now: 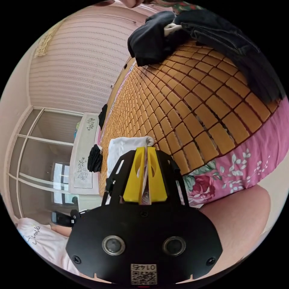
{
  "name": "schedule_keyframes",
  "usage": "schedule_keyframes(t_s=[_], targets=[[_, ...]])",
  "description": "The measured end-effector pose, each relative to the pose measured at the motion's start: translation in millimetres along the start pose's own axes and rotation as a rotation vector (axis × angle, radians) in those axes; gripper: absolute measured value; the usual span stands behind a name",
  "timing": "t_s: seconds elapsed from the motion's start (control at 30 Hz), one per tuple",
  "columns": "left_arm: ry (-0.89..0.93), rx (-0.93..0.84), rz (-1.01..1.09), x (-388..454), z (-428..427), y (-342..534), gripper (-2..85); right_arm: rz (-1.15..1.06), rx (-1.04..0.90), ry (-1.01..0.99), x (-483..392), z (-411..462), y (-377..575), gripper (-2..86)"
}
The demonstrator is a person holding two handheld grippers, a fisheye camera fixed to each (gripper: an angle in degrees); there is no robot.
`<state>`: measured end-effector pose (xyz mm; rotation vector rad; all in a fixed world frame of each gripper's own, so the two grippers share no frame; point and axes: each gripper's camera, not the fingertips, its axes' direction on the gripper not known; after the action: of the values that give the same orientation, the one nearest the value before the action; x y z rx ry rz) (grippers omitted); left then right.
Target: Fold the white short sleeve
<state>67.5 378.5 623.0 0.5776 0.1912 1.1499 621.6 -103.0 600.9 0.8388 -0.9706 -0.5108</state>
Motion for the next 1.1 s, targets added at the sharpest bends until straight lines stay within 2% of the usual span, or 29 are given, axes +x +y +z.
schedule_keyframes(t_s=[0.23, 0.4, 0.5, 0.67, 0.77, 0.87, 1.0, 1.1], targets=[[0.056, 0.198, -0.034, -8.1, -43.9, 4.5, -0.9, -0.154, 0.091, 0.024, -36.3, -64.1, 5.6, 0.8], [0.185, 0.355, -0.176, -37.6, -63.0, 16.4, -0.9, -0.241, 0.115, 0.035, -83.6, -79.5, -7.5, 0.7], [0.153, 0.39, -0.27, -58.5, -72.3, 34.1, -0.9, -0.33, 0.026, 0.086, -125.6, -42.9, -21.2, 0.7], [0.046, 0.42, -0.526, -94.9, -84.5, 82.3, -0.8, -0.422, -0.182, 0.126, -202.7, 80.3, -41.3, 1.4], [0.028, 0.365, -0.73, -126.2, -74.0, 114.0, -0.6, -0.434, -0.253, 0.217, -234.5, 158.8, -42.5, 2.9], [0.032, 0.196, -0.871, -153.7, -59.4, 136.2, 0.1, -0.43, -0.336, 0.266, -249.5, 214.3, -40.7, 5.2], [0.03, 0.057, -0.96, -174.5, -60.4, 152.1, 3.4, -0.536, -0.371, 0.325, -270.9, 240.2, -31.5, 6.6], [0.055, 0.03, -1.048, -186.1, -69.3, 163.0, 4.2, -0.645, -0.416, 0.452, -284.6, 258.8, -23.4, 7.2]])
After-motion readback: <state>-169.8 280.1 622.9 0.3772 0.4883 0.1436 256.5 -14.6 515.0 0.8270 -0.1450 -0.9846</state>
